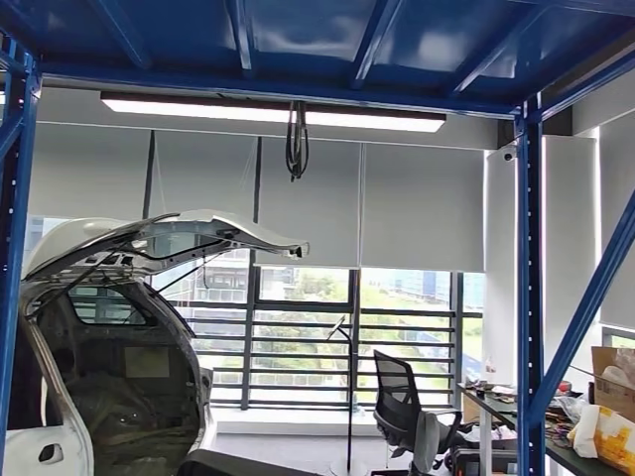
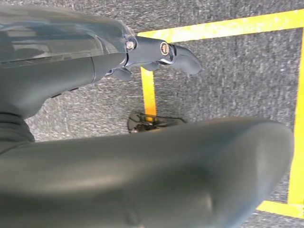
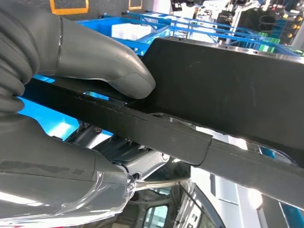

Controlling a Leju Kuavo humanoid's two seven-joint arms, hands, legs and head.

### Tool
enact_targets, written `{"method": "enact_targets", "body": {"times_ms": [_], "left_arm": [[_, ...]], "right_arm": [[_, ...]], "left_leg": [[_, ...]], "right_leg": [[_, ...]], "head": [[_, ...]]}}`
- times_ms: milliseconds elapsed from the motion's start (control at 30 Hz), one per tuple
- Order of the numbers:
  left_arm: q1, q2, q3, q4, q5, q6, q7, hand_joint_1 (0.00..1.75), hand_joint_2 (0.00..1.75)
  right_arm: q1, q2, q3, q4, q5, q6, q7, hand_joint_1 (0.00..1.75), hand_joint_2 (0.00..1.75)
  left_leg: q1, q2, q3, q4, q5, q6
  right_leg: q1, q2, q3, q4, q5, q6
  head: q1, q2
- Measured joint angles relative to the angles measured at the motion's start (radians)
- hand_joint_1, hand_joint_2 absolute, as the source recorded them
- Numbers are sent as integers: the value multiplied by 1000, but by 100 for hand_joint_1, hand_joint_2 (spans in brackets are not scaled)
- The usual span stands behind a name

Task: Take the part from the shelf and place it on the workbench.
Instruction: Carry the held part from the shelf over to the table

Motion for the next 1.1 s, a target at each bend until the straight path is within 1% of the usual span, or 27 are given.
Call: {"method": "enact_targets", "body": {"times_ms": [33, 67, 100, 133, 200, 233, 267, 300, 367, 400, 433, 500, 533, 567, 600, 633, 700, 733, 767, 800, 867, 900, 933, 967, 1033, 1067, 1100], "left_arm": [[0, 0, 0, 0, -1, 2, 0, 0, 175], [0, 0, 0, 0, -3, 3, 0, 0, 175], [0, 0, 0, 0, -5, 4, 0, 0, 175], [0, 0, 0, 0, -6, 5, 0, 0, 175], [0, 0, 0, 0, -8, 6, 0, 0, 175], [0, -1, 0, 0, -8, 6, 0, 0, 175], [0, -2, 0, 0, -9, 6, 0, 0, 175], [0, -2, 0, 0, -10, 6, -1, 0, 175], [1, -1, 0, 0, -10, 6, -1, 0, 175], [1, -1, 0, 0, -11, 7, -1, 0, 175], [2, 0, 0, 0, -11, 7, -1, 0, 175], [2, 2, 0, 0, -15, 8, -1, 0, 175], [2, 2, 0, 0, -17, 8, 0, 0, 175], [2, 4, 0, 0, -19, 9, 0, 0, 175], [2, 5, 0, 0, -19, 9, 0, 0, 175], [2, 6, 0, 0, -20, 9, 0, 0, 175], [1, 8, 0, 0, -22, 9, -1, 0, 175], [-1, 8, 0, 0, -24, 9, -2, 0, 175], [-2, 9, 0, 0, -25, 9, -2, 0, 175], [-4, 9, 0, 0, -27, 9, -4, 0, 175], [-4, 10, -1, 0, -28, 9, -6, 0, 175], [-3, 10, -1, 0, -28, 9, -6, 0, 175], [-3, 11, -1, 0, -28, 9, -7, 0, 175], [-3, 12, -1, 0, -29, 9, -6, 0, 175], [-3, 13, -2, 0, -29, 8, -5, 0, 175], [-3, 13, -3, 0, -29, 8, -3, 0, 175], [-3, 13, -3, 0, -29, 8, -2, 0, 175]], "right_arm": [[1, -1, 0, 0, -1, 0, 0, 175, 175], [3, -2, -1, 0, -2, 0, -1, 175, 175], [5, -3, -1, 0, -3, 1, -1, 175, 175], [6, -4, -1, 0, -4, 1, -2, 175, 175], [6, -5, -1, -1, -6, 1, -3, 175, 175], [5, -5, -1, -4, -7, 1, -4, 175, 175], [5, -5, -1, -6, -8, 2, -5, 175, 175], [5, -5, -2, -9, -9, 2, -6, 175, 175], [5, -5, -2, -13, -11, 2, -8, 175, 175], [5, -4, -2, -14, -11, 2, -9, 175, 175], [5, -4, -3, -15, -11, 3, -9, 175, 175], [7, -4, -3, -15, -12, 5, -10, 175, 175], [9, -4, -3, -15, -12, 6, -11, 175, 175], [11, -4, -3, -15, -12, 7, -11, 175, 175], [13, -4, -3, -14, -12, 8, -12, 175, 175], [13, -4, -3, -14, -13, 9, -12, 175, 175], [14, -4, -3, -15, -13, 11, -13, 175, 175], [14, -4, -3, -16, -13, 13, -14, 175, 175], [15, -4, -3, -18, -14, 13, -16, 175, 175], [15, -4, -3, -20, -15, 14, -17, 175, 175], [17, -4, -4, -21, -16, 17, -19, 175, 175], [18, -5, -4, -21, -17, 18, -20, 175, 175], [20, -6, -5, -21, -17, 20, -22, 175, 175], [21, -6, -7, -22, -18, 21, -25, 175, 175], [22, -9, -10, -22, -14, 24, -33, 175, 175], [22, -10, -11, -22, -7, 25, -37, 175, 175], [23, -13, -11, -22, 1, 25, -41, 175, 175]], "left_leg": [[-5, 2, -10, 0, 8, 4], [-9, 3, -21, 1, 16, 7], [-14, 4, -31, 1, 24, 9], [-19, 4, -41, 2, 31, 11], [-27, 4, -57, 2, 45, 12], [-30, 4, -62, 2, 51, 11], [-30, 4, -66, 1, 59, 8], [-28, 4, -70, 1, 66, 4], [-24, 4, -77, -3, 78, -7], [-23, 3, -82, -1, 71, -12], [-22, 2, -91, 15, 46, -17], [-18, 1, -117, 101, -41, -28], [-13, 1, -130, 163, -82, -33], [-9, 1, -137, 216, -103, -39], [-4, 1, -134, 247, -102, -46], [2, 1, -117, 248, -81, -53], [14, 1, -41, 158, -30, -69], [17, 0, 5, 93, -23, -74], [19, -1, 38, 39, -29, -72], [19, -2, 55, 6, -42, -68], [13, -3, 51, -5, -47, -47], [12, -1, 43, -4, -40, -37], [10, 1, 34, -3, -30, -26], [10, 3, 24, -4, -20, -15], [5, 4, 1, -4, -2, -4], [1, 3, -11, -4, 7, -2], [-2, 1, -24, -4, 16, -1]], "right_leg": [[1, 0, -13, 67, -41, -1], [3, 0, -16, 117, -63, -3], [6, 0, -6, 137, -66, -7], [10, 0, 23, 119, -51, -15], [26, 2, 124, -6, -13, -41], [35, 2, 175, -80, -4, -55], [43, 2, 211, -136, -3, -66], [50, 2, 230, -169, -3, -72], [52, 0, 233, -196, 8, -77], [50, -2, 230, -207, 20, -81], [47, -4, 226, -217, 31, -85], [43, -9, 205, -224, 52, -88], [42, -11, 191, -222, 61, -88], [40, -13, 178, -218, 69, -85], [38, -14, 163, -214, 76, -81], [34, -15, 146, -207, 84, -77], [26, -15, 110, -183, 94, -65], [24, -15, 92, -167, 97, -58], [23, -14, 78, -153, 101, -51], [23, -14, 67, -144, 107, -43], [21, -13, 54, -139, 121, -28], [19, -12, 49, -135, 116, -22], [16, -12, 43, -121, 94, -17], [15, -12, 34, -90, 54, -13], [14, -11, 8, 23, -43, -9], [14, -11, -3, 85, -68, -9], [15, -10, -5, 128, -69, -10]], "head": [[0, 0], [0, 0], [0, 0], [0, 0], [0, 0], [0, 0], [0, 0], [1, 0], [1, 0], [1, 0], [2, 0], [3, 0], [3, 0], [3, 0], [4, 0], [4, 0], [4, 0], [4, 0], [3, 0], [3, 0], [3, 0], [3, 0], [3, 0], [2, 0], [2, 0], [2, 0], [2, 0]]}}
